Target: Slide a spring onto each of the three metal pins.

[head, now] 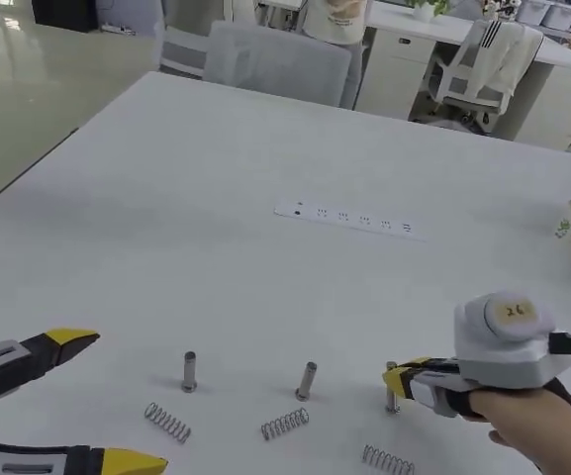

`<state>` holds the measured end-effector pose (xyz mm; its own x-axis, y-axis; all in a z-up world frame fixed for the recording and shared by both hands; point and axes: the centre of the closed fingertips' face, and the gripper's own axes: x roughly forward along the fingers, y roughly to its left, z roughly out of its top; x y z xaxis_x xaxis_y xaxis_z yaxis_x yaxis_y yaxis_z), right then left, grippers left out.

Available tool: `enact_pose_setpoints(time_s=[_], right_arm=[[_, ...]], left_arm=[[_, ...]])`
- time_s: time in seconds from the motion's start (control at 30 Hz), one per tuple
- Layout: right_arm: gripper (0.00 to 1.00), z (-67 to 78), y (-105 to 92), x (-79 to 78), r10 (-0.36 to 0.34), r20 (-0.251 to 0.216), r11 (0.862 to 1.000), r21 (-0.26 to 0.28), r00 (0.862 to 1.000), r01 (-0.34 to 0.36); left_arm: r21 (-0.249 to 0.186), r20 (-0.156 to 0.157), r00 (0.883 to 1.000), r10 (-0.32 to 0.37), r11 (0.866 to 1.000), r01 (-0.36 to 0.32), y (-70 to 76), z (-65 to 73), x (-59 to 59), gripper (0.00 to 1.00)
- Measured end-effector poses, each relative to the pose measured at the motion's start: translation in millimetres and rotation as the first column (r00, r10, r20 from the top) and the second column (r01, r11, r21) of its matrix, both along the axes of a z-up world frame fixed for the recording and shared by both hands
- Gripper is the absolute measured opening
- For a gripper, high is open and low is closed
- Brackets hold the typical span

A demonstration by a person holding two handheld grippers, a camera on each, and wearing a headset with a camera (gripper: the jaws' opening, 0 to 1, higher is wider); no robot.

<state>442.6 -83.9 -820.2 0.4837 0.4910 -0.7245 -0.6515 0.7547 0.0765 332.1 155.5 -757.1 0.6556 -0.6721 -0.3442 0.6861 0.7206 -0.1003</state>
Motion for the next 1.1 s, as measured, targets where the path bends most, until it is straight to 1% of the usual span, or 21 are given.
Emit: enact_pose_setpoints(time_s=[0.13,0.17,0.3,0.53,1.1], right_arm=[[0.05,1.7,0.5,-2.9,0.016,0.019,1.0,0.005,1.0,-0.016],[0.05,2.7,2.0,-4.5,0.032,0.032,0.999,0.01,0.999,-0.032],[0.05,2.5,1.4,-7.1,0.045,0.049,0.999,0.002,0.998,-0.045],[0.05,2.4,-1.4,-10.0,0.055,0.054,0.998,-0.01,0.997,-0.055],[0.05,2.2,-6.4,-16.3,0.056,0.056,0.998,-0.013,0.997,-0.055]], left_arm=[[0.001,0.0,1.0,0.001,1.0,-0.001,0.6,-0.1,-0.3,0.88],[0.001,0.001,1.0,0.002,1.0,-0.002,0.8,0.2,-0.2,0.88],[0.0,0.003,1.0,0.004,1.0,-0.004,1.1,0.6,-0.4,0.88],[-0.004,0.004,1.0,0.007,1.0,-0.007,1.5,0.5,0.0,0.88],[-0.011,0.0,1.0,0.005,1.0,-0.005,-0.9,-1.6,0.2,0.88]])
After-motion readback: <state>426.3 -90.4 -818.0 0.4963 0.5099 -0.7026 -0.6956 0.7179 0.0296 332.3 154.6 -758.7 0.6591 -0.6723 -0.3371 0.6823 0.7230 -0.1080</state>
